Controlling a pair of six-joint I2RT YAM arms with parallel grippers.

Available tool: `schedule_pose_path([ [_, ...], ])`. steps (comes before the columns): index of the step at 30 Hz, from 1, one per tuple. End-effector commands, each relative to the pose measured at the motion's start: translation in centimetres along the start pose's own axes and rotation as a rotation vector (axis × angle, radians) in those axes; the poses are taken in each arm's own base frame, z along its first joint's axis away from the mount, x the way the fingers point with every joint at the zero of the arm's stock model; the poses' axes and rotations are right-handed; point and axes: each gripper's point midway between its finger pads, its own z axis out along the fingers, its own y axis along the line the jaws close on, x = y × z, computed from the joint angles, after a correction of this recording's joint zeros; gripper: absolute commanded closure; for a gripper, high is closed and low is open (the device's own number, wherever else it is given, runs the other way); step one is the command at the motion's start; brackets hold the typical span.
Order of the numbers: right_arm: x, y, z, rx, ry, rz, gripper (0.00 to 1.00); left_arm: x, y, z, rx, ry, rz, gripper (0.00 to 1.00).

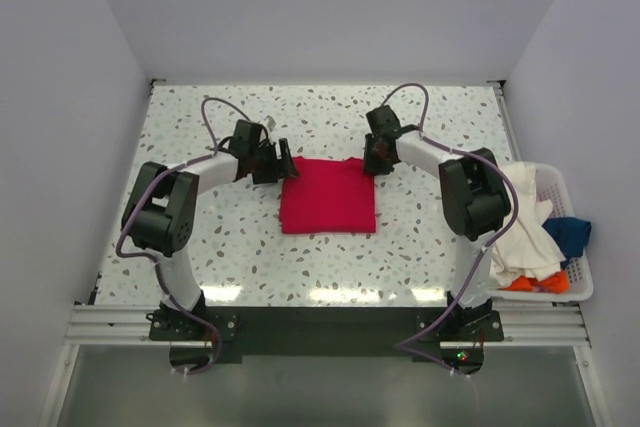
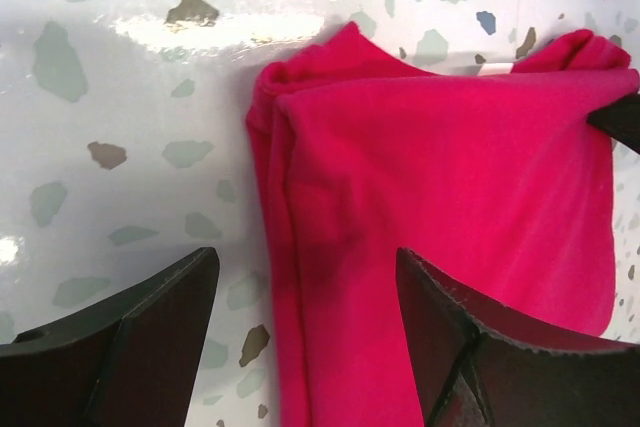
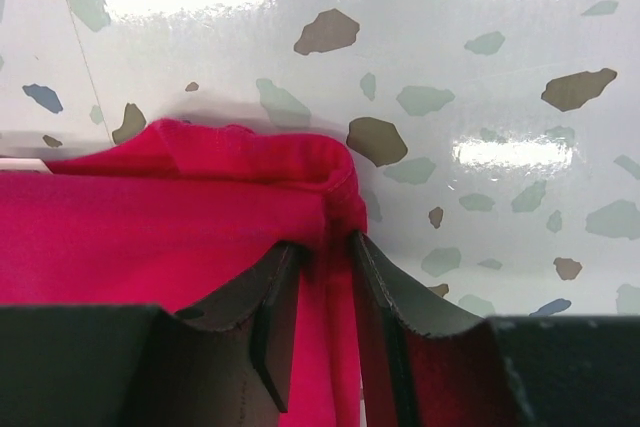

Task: Fold and stack the t-shirts
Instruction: Fold the tshirt, then neatly place the folded tshirt to the corner

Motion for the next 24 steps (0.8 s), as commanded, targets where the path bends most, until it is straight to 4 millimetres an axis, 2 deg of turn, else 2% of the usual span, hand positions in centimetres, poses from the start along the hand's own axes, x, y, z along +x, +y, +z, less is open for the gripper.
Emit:
schedule_pose_path([
  [1, 0.2, 0.0, 1.1, -0.004, 0.021, -0.012, 0.69, 3.5, 1.0, 1.5, 0.025, 0.122, -0.018, 0.23],
  [7, -1.0, 1.1, 0.5, -0.049, 0.003, -0.004, 0.68, 5.3, 2.2, 1.9, -0.062, 0.176, 0.005, 0.3],
  [12, -2.4, 2.2, -0.4, -0.082, -0.017, 0.002, 0.66, 6.4, 3.0, 2.7, -0.169, 0.216, 0.045, 0.42],
  [17, -4.1, 3.0, -2.6, -0.118, -0.069, 0.006, 0.59, 6.3, 3.6, 2.0, -0.234, 0.201, 0.062, 0.45],
  [22, -5.2, 3.5, -4.1, -0.133, -0.094, 0.007, 0.47, 5.4, 4.1, 1.9, -0.279, 0.193, 0.08, 0.52],
  [24, -5.5, 3.6, -5.1, -0.143, -0.112, 0.006, 0.42, 4.7, 4.4, 1.8, -0.308, 0.185, 0.092, 0.5],
])
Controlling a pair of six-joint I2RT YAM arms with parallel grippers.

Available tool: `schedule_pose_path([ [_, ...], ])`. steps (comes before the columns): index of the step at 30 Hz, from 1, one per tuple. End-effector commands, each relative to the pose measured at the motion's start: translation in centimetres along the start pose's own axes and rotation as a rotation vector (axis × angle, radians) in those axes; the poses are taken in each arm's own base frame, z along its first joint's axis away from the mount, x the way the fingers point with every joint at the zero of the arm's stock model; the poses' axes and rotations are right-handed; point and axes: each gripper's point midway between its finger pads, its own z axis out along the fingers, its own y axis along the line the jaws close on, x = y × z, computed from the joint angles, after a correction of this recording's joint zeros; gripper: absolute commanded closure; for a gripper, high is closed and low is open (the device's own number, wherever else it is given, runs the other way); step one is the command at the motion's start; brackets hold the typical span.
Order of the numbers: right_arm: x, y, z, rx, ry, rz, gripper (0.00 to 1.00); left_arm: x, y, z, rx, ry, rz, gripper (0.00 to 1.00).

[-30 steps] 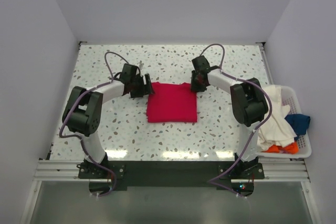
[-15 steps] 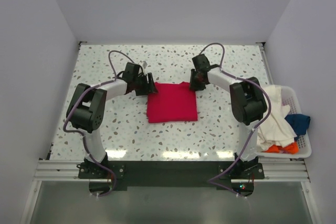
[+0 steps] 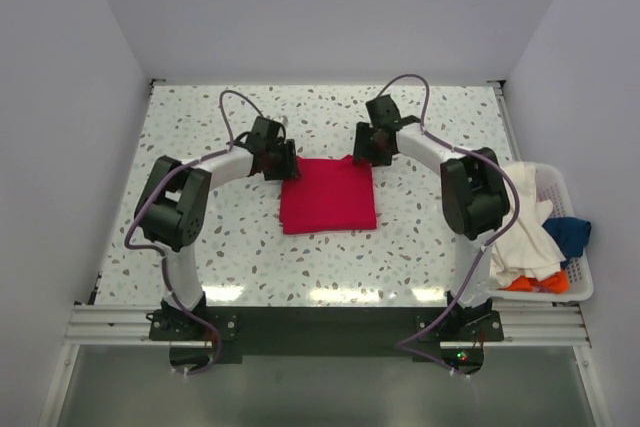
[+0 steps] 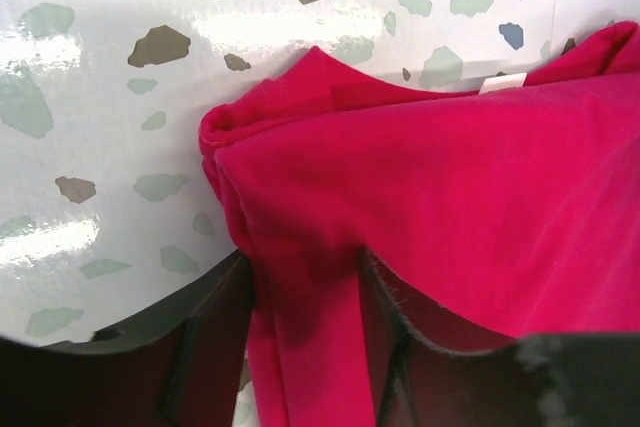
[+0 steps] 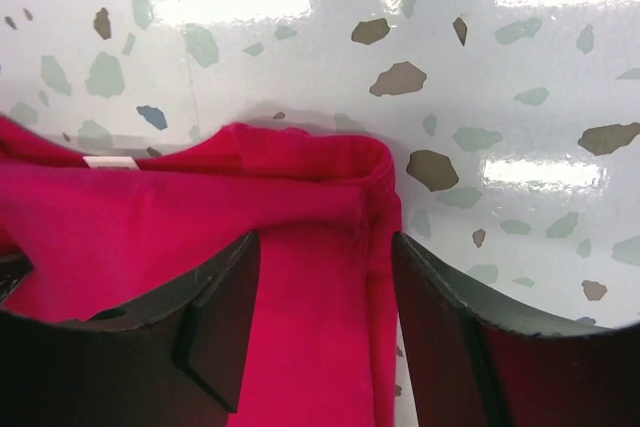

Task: Fold and stack the t-shirts
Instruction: Neatly place the folded tshirt to the corner

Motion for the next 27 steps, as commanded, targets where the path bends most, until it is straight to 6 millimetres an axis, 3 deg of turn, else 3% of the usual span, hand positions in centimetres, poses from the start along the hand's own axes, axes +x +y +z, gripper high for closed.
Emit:
schedule_pose_path([
  [1, -3.4, 1.7, -4.4, -0.064, -0.103, -0.002, 0.41, 5.0, 4.7, 0.4, -0.203, 0.185, 0.029, 0.46],
  [3, -3.6, 1.7, -5.5, -0.073, -0.121, -0.007, 0.39, 4.8, 4.8, -0.1, -0.201, 0.176, 0.037, 0.32],
  [5, -3.6, 1.7, -6.6, -0.08, -0.136, -0.01, 0.38, 4.0, 4.7, -0.9, -0.197, 0.147, 0.037, 0.29],
  [7, -3.2, 1.5, -7.0, -0.081, -0.137, -0.008, 0.38, 4.5, 4.7, -1.5, -0.181, 0.16, 0.026, 0.28],
  [11, -2.5, 1.5, -8.5, -0.11, -0.148, -0.004, 0.38, 6.5, 4.4, -2.2, -0.131, 0.196, 0.006, 0.31],
  [14, -2.2, 1.2, -9.8, -0.115, -0.17, 0.0, 0.38, 9.2, 4.0, -2.8, -0.073, 0.25, -0.028, 0.33],
  [17, -1.6, 1.3, -11.0, -0.138, -0.185, 0.011, 0.38, 10.3, 3.7, -3.0, -0.044, 0.269, -0.05, 0.35],
  [23, -0.8, 1.2, -13.2, -0.172, -0.212, 0.011, 0.38, 11.5, 2.6, -1.9, -0.005, 0.31, -0.074, 0.4],
  [27, 0.1, 1.0, -14.3, -0.198, -0.217, 0.011, 0.39, 11.8, 2.7, -1.2, -0.011, 0.323, -0.087, 0.51],
])
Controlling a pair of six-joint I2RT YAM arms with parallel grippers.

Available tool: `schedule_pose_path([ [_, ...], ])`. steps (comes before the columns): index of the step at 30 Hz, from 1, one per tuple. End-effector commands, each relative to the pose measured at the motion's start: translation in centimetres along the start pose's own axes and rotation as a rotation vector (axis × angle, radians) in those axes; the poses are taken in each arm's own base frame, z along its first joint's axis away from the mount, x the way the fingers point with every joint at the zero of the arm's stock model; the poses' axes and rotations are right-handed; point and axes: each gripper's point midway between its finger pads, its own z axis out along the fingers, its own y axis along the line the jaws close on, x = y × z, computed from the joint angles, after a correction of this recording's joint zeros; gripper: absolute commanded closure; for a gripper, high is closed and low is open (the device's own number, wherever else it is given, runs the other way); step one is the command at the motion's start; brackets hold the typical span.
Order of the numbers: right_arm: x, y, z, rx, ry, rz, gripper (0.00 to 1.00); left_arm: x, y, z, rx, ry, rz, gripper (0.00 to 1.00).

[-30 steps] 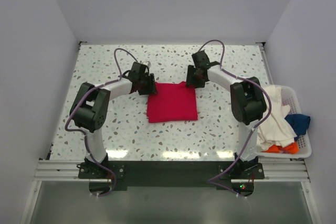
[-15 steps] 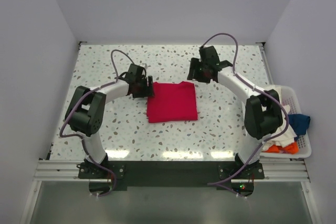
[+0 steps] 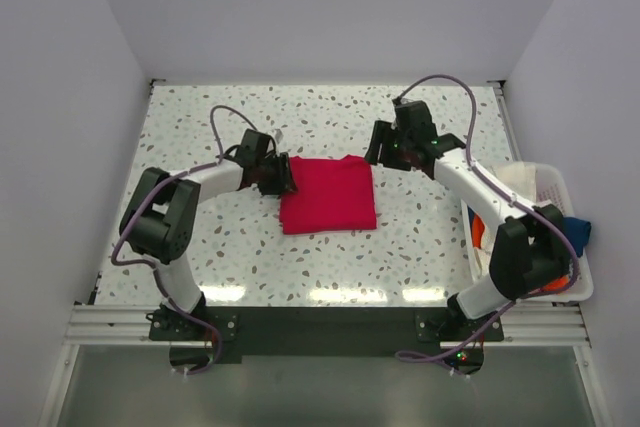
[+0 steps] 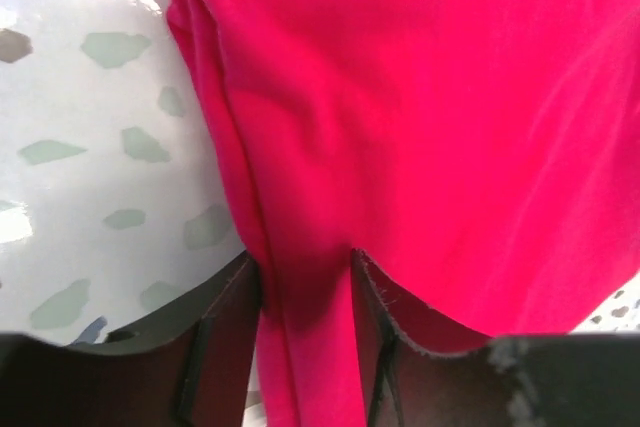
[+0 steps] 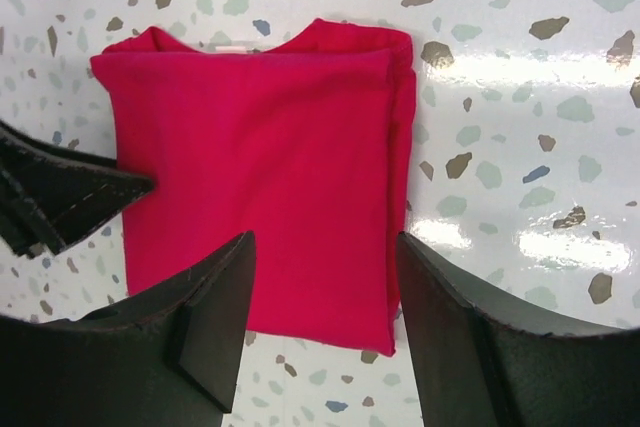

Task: Fold and stack the t-shirts
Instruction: Neatly place the folded tshirt to the corner

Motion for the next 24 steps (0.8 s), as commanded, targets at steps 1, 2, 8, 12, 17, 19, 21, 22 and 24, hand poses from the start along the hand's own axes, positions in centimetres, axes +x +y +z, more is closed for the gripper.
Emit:
schedule_pose_path([
  [1, -0.7, 1.2, -2.3, -0.075, -0.05, 0.008, 0.39, 7.5, 2.9, 1.8, -0.093, 0.244, -0.071, 0.55],
  [2, -0.5, 1.3, -2.5, -0.084, -0.049, 0.006, 0.39, 7.3, 2.9, 2.1, -0.098, 0.244, -0.071, 0.59],
  [8, 1.3, 0.6, -4.4, -0.092, -0.043, -0.016, 0.4, 5.7, 5.6, 2.3, -0.273, 0.238, -0.026, 1.0],
  [12, 2.1, 0.2, -5.6, -0.099, -0.051, -0.033, 0.4, 2.3, 9.0, 1.6, -0.453, 0.176, 0.013, 1.0],
  [17, 2.8, 0.0, -6.9, -0.11, -0.057, -0.041, 0.41, -1.8, 13.5, -0.2, -0.622, 0.101, 0.039, 1.0],
  [19, 3.2, -0.1, -7.2, -0.108, -0.051, -0.047, 0.41, -3.2, 15.6, -0.9, -0.7, 0.076, 0.045, 1.0],
  [21, 3.2, 0.0, -7.6, -0.11, -0.061, -0.054, 0.41, -4.7, 18.0, -1.9, -0.77, 0.057, 0.05, 1.0],
  [22, 3.4, 0.0, -7.7, -0.11, -0.057, -0.059, 0.41, -5.4, 18.9, -2.4, -0.797, 0.043, 0.052, 1.0],
  [24, 3.4, 0.2, -8.0, -0.117, -0.063, -0.062, 0.41, -7.3, 21.4, -3.8, -0.866, 0.011, 0.06, 1.0],
])
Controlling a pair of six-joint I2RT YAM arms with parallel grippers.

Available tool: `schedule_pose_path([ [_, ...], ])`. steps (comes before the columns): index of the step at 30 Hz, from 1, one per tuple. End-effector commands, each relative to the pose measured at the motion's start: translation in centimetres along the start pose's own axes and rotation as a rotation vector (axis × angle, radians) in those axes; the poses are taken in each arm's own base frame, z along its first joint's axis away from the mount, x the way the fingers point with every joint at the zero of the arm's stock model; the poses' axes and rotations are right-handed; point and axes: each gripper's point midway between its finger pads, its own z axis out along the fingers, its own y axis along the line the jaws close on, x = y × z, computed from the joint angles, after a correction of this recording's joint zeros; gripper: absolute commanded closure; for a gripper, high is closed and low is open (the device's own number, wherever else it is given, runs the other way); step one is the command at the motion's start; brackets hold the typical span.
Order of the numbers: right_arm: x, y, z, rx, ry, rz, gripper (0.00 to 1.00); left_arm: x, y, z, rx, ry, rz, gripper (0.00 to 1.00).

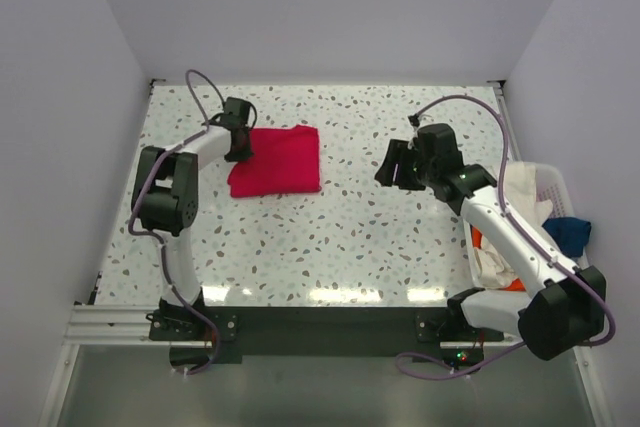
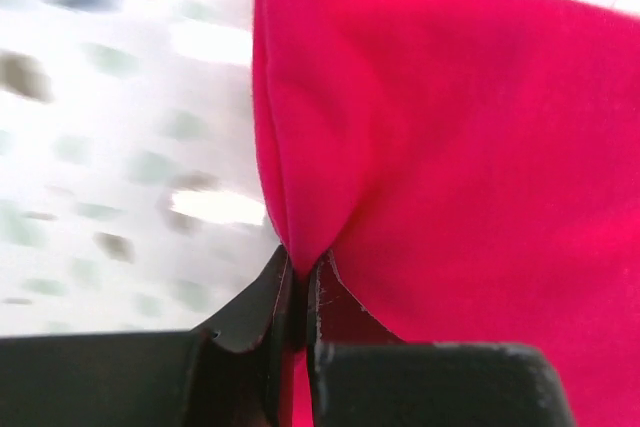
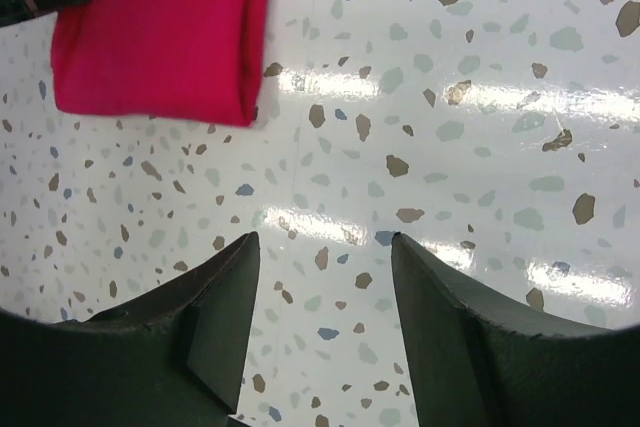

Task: Fold and stack the t-shirts
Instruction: Neatly place the folded tshirt to the corner

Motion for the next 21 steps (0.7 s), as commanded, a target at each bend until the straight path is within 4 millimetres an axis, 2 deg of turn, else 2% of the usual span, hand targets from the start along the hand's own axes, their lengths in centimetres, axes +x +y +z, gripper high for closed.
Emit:
schedule_pose_path([
  [1, 0.5, 0.7, -1.0, -0.03, 0.002, -0.03, 0.41, 1.9, 11.5, 1.9, -0.389, 0.106, 0.113, 1.0],
  [2, 0.5, 0.8, -1.0, -0.034, 0.0, -0.033, 0.42, 0.2, 13.1, 1.9, -0.404, 0.072, 0.093, 1.0],
  [4, 0.6, 0.9, -1.0, -0.038, -0.002, -0.035, 0.42, -1.4, 14.6, 2.3, -0.412, 0.048, 0.068, 1.0],
  [5, 0.7, 1.0, -1.0, -0.041, 0.001, -0.038, 0.42, -3.6, 15.6, 2.4, -0.408, 0.005, 0.068, 1.0],
  [7, 1.0, 1.1, -0.9, -0.041, 0.005, -0.039, 0.42, -5.2, 17.6, 3.1, -0.409, -0.014, 0.1, 1.0],
  [8, 1.3, 1.1, -0.9, -0.041, 0.012, -0.042, 0.42, -7.1, 18.0, 3.3, -0.413, -0.062, 0.103, 1.0],
  [10, 1.6, 1.0, -0.5, -0.035, 0.025, -0.043, 0.43, -7.9, 19.6, 4.4, -0.431, -0.064, 0.102, 1.0],
  [11, 1.7, 1.1, -0.5, -0.037, 0.026, -0.044, 0.43, -9.5, 19.9, 4.5, -0.43, -0.086, 0.117, 1.0],
  [12, 1.8, 1.2, -0.3, -0.041, 0.027, -0.046, 0.43, -9.1, 20.3, 5.8, -0.424, -0.064, 0.116, 1.0],
  [13, 2.0, 1.2, -0.2, -0.041, 0.035, -0.048, 0.43, -9.5, 21.3, 6.2, -0.431, -0.065, 0.101, 1.0],
  [14, 2.1, 1.2, 0.0, -0.04, 0.042, -0.05, 0.43, -10.8, 21.6, 6.3, -0.424, -0.085, 0.086, 1.0],
  [15, 2.1, 1.3, 0.1, -0.041, 0.043, -0.048, 0.43, -10.6, 21.7, 7.5, -0.403, -0.072, 0.082, 1.0],
  [19, 2.6, 1.5, 0.9, -0.056, 0.061, -0.049, 0.43, -12.1, 23.1, 9.0, -0.387, -0.091, 0.044, 1.0],
  [20, 2.8, 1.5, 1.1, -0.058, 0.067, -0.052, 0.43, -13.1, 23.9, 9.0, -0.387, -0.113, 0.024, 1.0],
  [21, 3.1, 1.4, 1.3, -0.059, 0.073, -0.05, 0.43, -13.1, 24.1, 9.5, -0.381, -0.114, 0.02, 1.0],
])
